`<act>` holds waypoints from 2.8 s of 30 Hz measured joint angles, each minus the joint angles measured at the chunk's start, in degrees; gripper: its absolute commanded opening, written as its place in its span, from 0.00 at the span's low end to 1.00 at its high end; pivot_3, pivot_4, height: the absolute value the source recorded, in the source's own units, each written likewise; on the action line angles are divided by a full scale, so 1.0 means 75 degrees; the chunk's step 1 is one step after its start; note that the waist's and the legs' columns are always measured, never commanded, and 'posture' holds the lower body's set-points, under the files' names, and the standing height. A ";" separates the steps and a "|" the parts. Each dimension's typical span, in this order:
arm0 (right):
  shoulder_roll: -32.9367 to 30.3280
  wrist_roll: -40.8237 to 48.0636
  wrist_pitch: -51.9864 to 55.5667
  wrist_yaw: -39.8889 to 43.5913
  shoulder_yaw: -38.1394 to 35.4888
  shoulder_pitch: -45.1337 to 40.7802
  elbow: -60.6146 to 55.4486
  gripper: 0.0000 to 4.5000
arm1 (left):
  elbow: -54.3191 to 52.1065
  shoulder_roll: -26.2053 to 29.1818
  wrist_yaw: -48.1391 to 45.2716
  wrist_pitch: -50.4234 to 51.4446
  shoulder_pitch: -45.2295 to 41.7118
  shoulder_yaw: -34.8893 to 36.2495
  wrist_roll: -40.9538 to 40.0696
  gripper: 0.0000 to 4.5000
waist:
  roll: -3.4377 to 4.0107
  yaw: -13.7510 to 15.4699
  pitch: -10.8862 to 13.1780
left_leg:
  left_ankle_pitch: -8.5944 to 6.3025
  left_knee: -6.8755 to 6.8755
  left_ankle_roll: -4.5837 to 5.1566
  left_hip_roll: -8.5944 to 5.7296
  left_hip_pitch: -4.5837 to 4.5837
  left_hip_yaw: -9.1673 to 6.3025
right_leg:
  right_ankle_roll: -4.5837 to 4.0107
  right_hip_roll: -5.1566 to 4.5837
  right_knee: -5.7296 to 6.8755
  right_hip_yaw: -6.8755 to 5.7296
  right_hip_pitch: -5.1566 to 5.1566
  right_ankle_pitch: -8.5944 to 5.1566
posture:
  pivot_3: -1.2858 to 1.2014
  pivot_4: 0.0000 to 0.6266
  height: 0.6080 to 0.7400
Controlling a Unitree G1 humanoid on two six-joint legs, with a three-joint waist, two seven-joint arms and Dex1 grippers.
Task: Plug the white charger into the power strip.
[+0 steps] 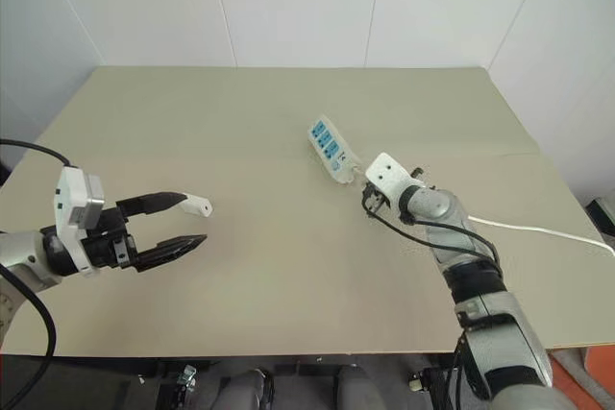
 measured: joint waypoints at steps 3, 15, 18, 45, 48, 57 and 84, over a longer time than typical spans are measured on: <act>-0.0152 0.0557 0.0706 0.0377 -0.0293 0.0587 -0.1466 0.00 | -0.0001 0.0007 0.0003 0.0013 -0.0096 -0.0018 -0.0028 1.00 | 0.0000 0.0005 0.0000 | 0.0000 0.0000 0.0000 0.0001 0.0000 -0.0002 | 0.0000 0.0000 0.0001 -0.0001 0.0001 0.0000 | 0.52 0.24 1.00; -0.0861 0.0975 0.2314 0.0770 -0.0243 0.2625 -0.3663 0.35 | 0.0118 0.0069 -0.0073 0.0135 -0.0539 -0.0400 -0.0031 1.00 | 0.0000 0.0002 0.0000 | 0.0000 0.0007 0.0000 -0.0002 0.0020 0.0004 | 0.0001 0.0004 0.0007 0.0001 0.0016 -0.0001 | 0.52 0.24 1.00; -0.1107 0.0697 0.2314 0.0737 -0.0054 0.2842 -0.3673 0.58 | 0.0272 0.0069 -0.0158 0.0116 -0.0646 -0.0531 0.0002 1.00 | -0.0001 0.0017 0.0000 | 0.0001 0.0007 0.0000 -0.0003 0.0020 0.0004 | 0.0002 0.0006 0.0008 0.0000 0.0017 -0.0001 | 0.52 0.24 1.00; 0.1644 0.2652 0.3954 -0.1300 -0.1785 0.2810 -0.4652 1.00 | 0.0532 0.0093 -0.0552 -0.0150 -0.0482 -0.0542 0.0168 1.00 | -0.0002 0.0027 -0.0002 | 0.0001 0.0013 0.0000 -0.0002 0.0023 0.0001 | 0.0002 0.0004 0.0022 0.0000 0.0018 -0.0001 | 0.52 0.24 1.00; 0.1882 0.2319 0.3280 -0.1582 -0.1396 0.2850 -0.4396 1.00 | 0.0530 0.0105 -0.0557 -0.0150 -0.0482 -0.0542 0.0166 1.00 | -0.0001 0.0008 -0.0003 | 0.0001 0.0013 0.0000 -0.0001 0.0032 0.0003 | 0.0002 0.0007 0.0028 0.0001 0.0018 -0.0002 | 0.52 0.24 1.00; 0.2181 0.1967 0.1862 -0.1621 -0.0995 0.2855 -0.3194 1.00 | 0.0538 0.0145 -0.0569 -0.0178 -0.0503 -0.0542 0.0164 1.00 | -0.0001 -0.0003 -0.0003 | 0.0001 0.0013 -0.0001 0.0000 0.0035 0.0004 | 0.0002 0.0008 0.0035 0.0002 0.0017 -0.0002 | 0.52 0.24 1.00; 0.2617 0.1477 -0.0779 -0.0871 -0.0534 0.1821 0.0195 0.80 | 0.0601 0.0146 -0.0628 -0.0193 -0.0552 -0.0547 0.0199 1.00 | -0.0005 -0.0207 -0.0007 | 0.0002 0.0006 -0.0003 0.0009 0.0143 0.0007 | 0.0001 0.0017 0.0038 0.0006 0.0115 -0.0003 | 0.52 0.24 1.00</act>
